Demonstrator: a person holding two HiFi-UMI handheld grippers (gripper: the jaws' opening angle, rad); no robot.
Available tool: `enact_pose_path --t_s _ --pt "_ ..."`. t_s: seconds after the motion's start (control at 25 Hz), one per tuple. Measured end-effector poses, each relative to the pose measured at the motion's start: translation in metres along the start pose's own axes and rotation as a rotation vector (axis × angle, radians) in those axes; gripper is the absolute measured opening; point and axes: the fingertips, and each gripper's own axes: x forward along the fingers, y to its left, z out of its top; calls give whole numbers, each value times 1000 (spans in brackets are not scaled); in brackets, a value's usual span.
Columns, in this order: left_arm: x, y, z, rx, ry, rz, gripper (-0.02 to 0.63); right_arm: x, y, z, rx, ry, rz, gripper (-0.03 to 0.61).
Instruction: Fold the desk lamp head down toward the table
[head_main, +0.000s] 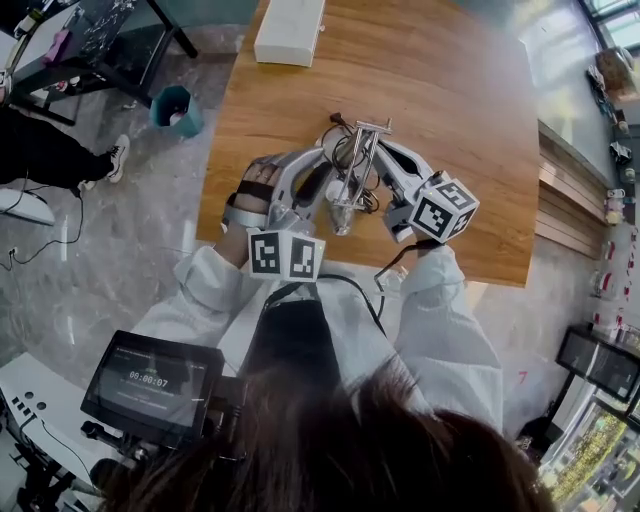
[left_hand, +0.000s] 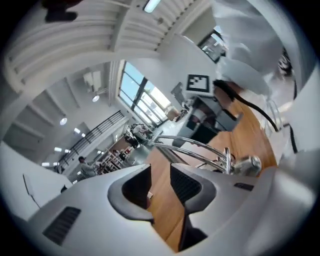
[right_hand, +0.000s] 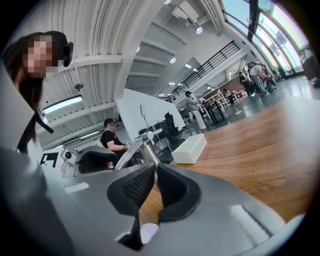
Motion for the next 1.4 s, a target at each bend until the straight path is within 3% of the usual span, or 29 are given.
enact_pose_path --t_s 0.16,0.24,0.4,0.52,0.84,1.4 --pt "7 39 10 -206 12 42 3 -11 2 10 -13 -25 -30 12" --pt "9 55 15 -315 13 50 3 -15 6 18 -33 -34 -54 3" --pt "13 71 21 -546 16 -20 3 -23 22 44 -72 -72 -110 2" --pt "16 79 31 -644 -1 -50 3 -30 37 68 -85 -126 -135 2" --pt "16 93 45 -706 25 -45 3 -33 64 98 -177 -145 -258 2" --pt "18 96 40 -809 27 -38 3 -36 67 102 -174 -167 -265 0"
